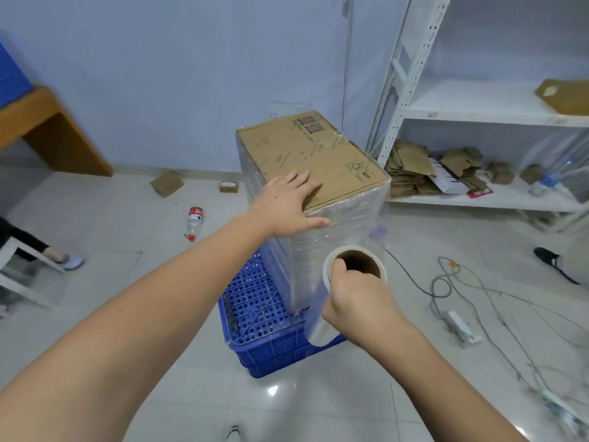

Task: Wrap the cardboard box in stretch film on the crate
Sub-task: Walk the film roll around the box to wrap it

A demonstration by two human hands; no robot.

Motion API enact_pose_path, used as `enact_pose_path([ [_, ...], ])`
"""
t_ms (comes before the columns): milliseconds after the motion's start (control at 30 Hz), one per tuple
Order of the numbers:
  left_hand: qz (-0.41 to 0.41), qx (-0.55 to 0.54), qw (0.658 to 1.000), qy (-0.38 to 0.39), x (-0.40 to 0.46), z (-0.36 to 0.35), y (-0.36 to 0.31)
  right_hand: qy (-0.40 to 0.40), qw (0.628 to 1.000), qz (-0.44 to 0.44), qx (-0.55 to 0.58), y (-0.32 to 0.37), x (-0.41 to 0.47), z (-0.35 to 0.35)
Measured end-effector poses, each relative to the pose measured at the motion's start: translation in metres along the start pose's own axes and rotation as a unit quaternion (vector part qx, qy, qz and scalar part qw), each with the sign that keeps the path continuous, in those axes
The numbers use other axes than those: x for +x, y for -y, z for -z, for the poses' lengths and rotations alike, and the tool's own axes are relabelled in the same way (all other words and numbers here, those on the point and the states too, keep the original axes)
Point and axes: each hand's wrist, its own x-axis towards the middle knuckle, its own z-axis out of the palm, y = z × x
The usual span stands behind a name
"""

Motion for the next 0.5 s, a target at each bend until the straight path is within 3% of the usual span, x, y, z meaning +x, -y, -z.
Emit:
enact_pose_path([
  [133,-0.128,0.018,0.991,0.042,0.001,0.010,0.034,-0.053,0.992,-0.106,-0.050,0.019,0.010,-0.005],
  [267,-0.232,0.084,0.969,0.021,0.007,0.005,0.061,-0.077,0.976,-0.197,-0.050,0.031,0.023,-0.006],
  [500,-0.255,0.107,0.961,-0.004,0.012,-0.002,0.064,-0.071,0.973,-0.211,-0.066,0.044,0.027,-0.013],
])
